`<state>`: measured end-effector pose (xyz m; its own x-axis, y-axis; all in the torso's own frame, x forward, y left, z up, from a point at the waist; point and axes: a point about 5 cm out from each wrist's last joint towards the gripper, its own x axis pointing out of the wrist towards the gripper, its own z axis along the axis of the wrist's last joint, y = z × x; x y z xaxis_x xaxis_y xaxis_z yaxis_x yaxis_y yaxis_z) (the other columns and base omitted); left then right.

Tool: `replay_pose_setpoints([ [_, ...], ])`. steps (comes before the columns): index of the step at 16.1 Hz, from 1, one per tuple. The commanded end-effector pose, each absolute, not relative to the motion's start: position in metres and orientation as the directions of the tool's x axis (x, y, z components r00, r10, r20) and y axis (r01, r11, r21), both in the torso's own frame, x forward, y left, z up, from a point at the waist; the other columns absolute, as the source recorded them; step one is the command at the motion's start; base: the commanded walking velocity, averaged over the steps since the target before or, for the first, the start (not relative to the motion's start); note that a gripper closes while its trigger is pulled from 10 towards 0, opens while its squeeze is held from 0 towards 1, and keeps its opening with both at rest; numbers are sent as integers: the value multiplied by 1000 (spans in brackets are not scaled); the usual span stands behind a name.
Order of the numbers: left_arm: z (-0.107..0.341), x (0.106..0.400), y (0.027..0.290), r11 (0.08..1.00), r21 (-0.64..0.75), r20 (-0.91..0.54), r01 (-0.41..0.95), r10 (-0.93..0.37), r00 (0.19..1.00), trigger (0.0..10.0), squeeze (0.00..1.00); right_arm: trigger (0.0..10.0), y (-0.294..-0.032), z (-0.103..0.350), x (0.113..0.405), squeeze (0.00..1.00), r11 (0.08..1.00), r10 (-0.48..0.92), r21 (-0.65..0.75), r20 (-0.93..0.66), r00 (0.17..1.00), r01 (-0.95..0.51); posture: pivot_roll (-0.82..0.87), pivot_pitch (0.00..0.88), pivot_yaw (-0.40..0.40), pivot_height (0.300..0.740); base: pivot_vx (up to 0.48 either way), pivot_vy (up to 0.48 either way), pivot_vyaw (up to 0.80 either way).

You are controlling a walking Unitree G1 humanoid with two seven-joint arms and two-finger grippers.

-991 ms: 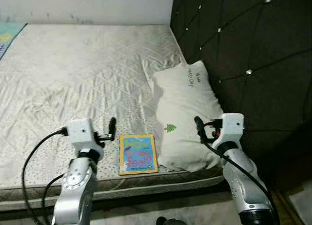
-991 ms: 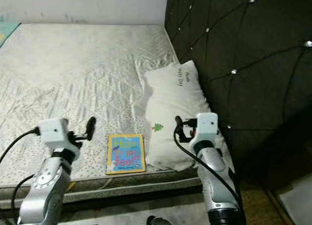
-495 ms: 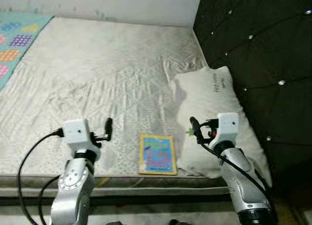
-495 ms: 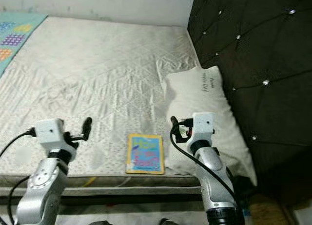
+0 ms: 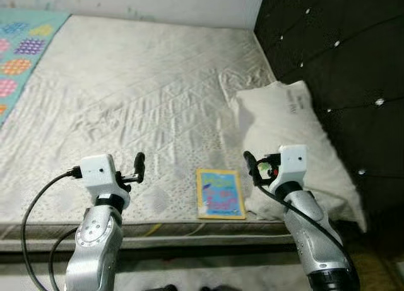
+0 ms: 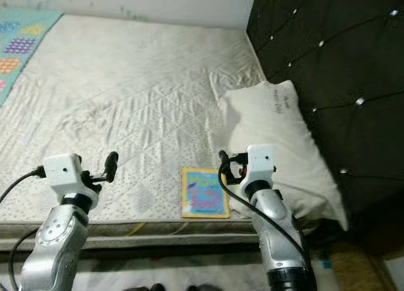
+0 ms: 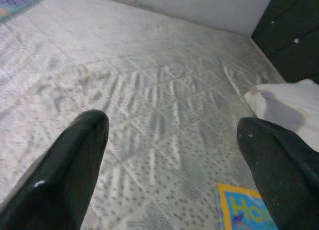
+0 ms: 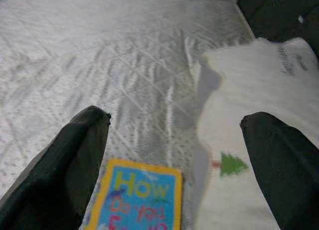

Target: Clean up the room

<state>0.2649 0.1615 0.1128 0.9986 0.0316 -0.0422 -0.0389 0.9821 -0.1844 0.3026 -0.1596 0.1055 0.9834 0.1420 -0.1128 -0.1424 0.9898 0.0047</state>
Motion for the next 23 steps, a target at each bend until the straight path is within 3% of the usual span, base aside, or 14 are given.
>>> replay_pose_setpoints([
  [1, 113, 264, 161, 983, -179, -45, -37, 29, 999, 10000, 0, 10000, -162, 106, 301, 0, 991, 135, 9, -114, 984, -135, -18, 155, -65, 740, 0, 368, 0],
  [23, 114, 267, 161, 980, -192, -47, -55, 46, 998, 10000, 0, 10000, -160, 105, 304, 0, 988, 152, -9, -115, 982, -154, -21, 150, -72, 740, 0, 389, 0],
])
